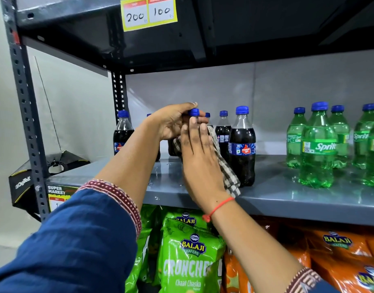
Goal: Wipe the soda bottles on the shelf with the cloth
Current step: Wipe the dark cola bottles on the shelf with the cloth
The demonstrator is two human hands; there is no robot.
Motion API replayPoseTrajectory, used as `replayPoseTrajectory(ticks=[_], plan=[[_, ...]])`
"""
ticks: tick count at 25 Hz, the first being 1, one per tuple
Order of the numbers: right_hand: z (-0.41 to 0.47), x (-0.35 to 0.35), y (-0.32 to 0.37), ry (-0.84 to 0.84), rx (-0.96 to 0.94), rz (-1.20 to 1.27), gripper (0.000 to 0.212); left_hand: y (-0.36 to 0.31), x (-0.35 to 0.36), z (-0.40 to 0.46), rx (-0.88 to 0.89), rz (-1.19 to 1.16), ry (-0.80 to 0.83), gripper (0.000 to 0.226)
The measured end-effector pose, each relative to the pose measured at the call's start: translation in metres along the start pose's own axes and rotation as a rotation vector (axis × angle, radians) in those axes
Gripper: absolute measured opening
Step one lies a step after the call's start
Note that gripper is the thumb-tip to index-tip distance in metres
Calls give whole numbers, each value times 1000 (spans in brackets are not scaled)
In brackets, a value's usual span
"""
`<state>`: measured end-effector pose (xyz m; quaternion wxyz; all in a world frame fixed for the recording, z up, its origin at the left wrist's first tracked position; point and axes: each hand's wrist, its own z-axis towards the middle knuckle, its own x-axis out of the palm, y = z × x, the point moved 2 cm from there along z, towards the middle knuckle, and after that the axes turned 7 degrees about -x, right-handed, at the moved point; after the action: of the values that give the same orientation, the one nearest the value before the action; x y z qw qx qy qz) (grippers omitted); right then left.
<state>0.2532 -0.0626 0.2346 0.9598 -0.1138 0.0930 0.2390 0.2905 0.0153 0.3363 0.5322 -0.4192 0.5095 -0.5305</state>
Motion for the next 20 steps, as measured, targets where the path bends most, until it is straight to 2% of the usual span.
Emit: replayPoseTrajectory(ticks=[10, 14, 18, 20], plan=[[-14, 1, 6, 43, -39, -52, 62, 1, -1, -2, 19, 10, 11, 30], [-36, 2, 3, 104, -76, -33, 52, 0, 1, -2, 31, 53, 2, 30], [-50, -1, -1, 246, -56, -47, 72, 0, 0, -1, 26, 55, 7, 29], [-53, -5, -2, 300, -35, -65, 74, 0, 0, -1, 26, 48, 6, 29]])
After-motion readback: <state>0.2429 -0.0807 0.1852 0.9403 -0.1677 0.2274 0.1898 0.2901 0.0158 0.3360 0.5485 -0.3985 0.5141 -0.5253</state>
